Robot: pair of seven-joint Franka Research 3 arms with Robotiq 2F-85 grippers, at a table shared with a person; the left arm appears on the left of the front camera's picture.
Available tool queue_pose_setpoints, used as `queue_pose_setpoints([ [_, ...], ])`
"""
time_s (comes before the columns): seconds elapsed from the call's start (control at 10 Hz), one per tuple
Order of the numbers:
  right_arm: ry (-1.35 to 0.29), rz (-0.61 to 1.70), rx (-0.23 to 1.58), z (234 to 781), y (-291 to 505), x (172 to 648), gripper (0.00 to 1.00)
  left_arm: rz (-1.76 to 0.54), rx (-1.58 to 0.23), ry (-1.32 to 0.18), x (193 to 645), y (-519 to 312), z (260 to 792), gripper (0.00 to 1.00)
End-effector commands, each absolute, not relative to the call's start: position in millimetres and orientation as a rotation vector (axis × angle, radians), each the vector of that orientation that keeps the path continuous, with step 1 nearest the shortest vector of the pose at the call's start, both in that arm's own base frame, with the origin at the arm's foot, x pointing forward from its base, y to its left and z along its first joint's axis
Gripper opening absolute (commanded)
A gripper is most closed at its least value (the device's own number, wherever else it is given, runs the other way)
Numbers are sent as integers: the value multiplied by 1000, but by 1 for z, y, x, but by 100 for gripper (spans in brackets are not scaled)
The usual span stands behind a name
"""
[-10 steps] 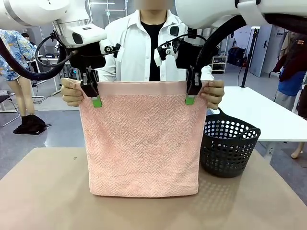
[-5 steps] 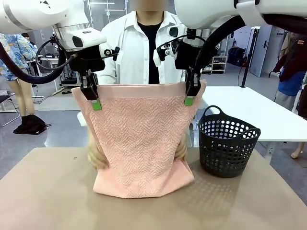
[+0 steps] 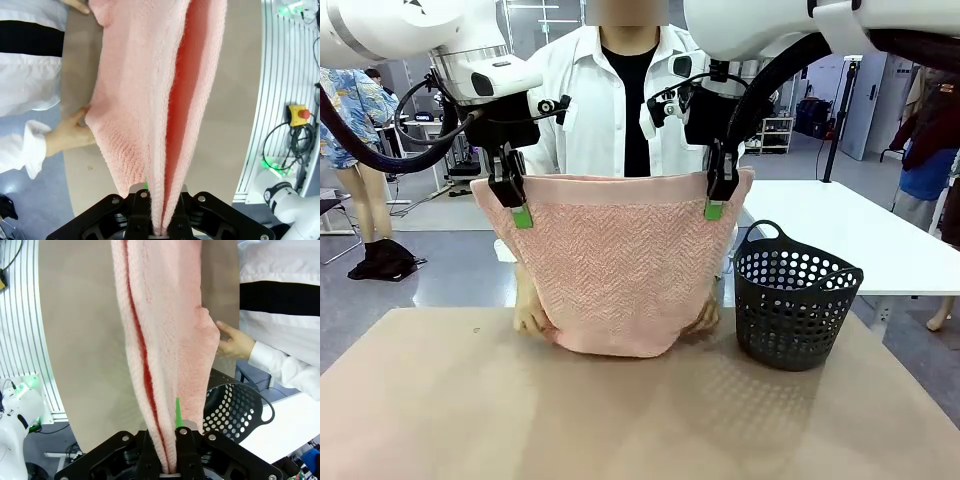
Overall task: Fold the towel.
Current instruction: Release the end of the 100 cm Hotel Towel you were holding.
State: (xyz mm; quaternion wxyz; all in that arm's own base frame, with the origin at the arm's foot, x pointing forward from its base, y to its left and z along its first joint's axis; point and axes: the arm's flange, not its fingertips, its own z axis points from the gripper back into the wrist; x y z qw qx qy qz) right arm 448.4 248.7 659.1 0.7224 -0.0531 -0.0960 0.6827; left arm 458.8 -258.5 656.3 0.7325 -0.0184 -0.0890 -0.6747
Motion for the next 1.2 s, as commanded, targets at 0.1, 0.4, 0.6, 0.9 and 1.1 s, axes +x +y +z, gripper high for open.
queue_pose_setpoints([
  [0.1,-213,1511,-127,661,247,448,0,-1488,-33,-198,459,-258,660,0],
  [0.4,-213,1511,-127,661,247,448,0,-1488,-33,-198,459,-258,660,0],
  [0.6,-213,1511,-127,661,247,448,0,-1488,-33,-198,459,-258,660,0],
  [0.9,-213,1511,-127,661,247,448,0,-1488,-33,-198,459,-258,660,0],
  [1.1,-213,1511,-127,661,247,448,0,-1488,-33,-198,459,-258,660,0],
])
